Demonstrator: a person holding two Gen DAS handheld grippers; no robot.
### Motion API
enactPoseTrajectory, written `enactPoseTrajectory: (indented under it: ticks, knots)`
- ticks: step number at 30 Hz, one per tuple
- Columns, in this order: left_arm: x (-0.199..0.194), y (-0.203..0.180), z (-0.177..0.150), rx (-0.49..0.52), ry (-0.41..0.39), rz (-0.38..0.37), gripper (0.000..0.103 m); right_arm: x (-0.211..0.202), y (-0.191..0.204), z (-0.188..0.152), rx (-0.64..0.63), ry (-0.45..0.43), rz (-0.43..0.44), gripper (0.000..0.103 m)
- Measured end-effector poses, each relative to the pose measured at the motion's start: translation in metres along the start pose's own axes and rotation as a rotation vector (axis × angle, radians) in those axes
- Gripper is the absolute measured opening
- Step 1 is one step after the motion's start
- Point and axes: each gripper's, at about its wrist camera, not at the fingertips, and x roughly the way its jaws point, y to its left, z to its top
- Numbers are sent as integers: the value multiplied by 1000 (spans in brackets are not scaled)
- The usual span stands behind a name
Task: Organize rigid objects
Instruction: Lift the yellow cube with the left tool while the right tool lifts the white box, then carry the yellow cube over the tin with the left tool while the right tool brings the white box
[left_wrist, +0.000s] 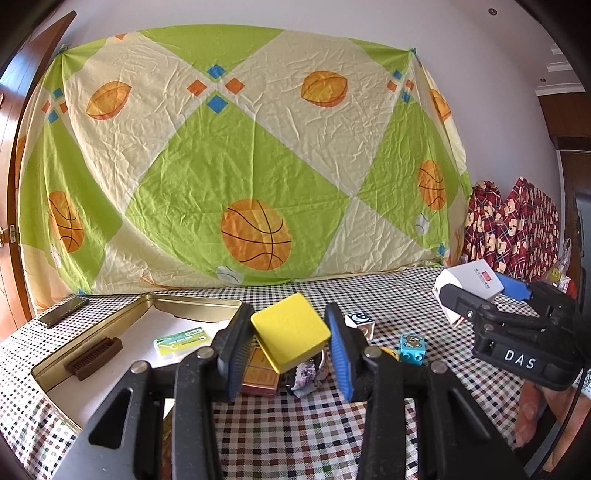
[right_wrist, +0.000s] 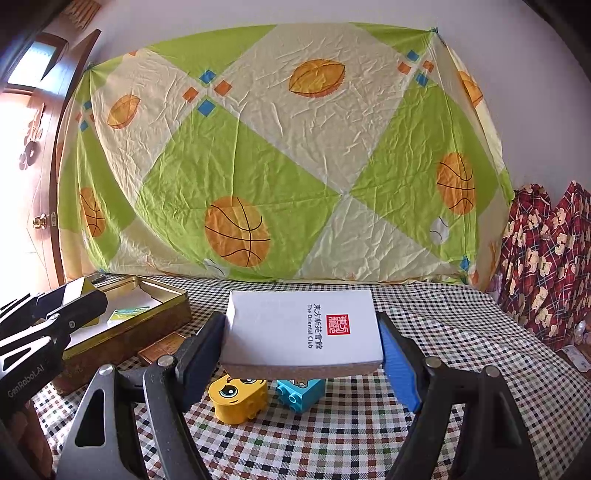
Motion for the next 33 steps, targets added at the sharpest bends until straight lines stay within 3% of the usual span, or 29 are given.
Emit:
enactPoseTrajectory:
  ticks: [33]
  knots:
    - [1, 57, -2, -72, 15, 69, 38, 3, 59, 2, -43, -40, 126, 81]
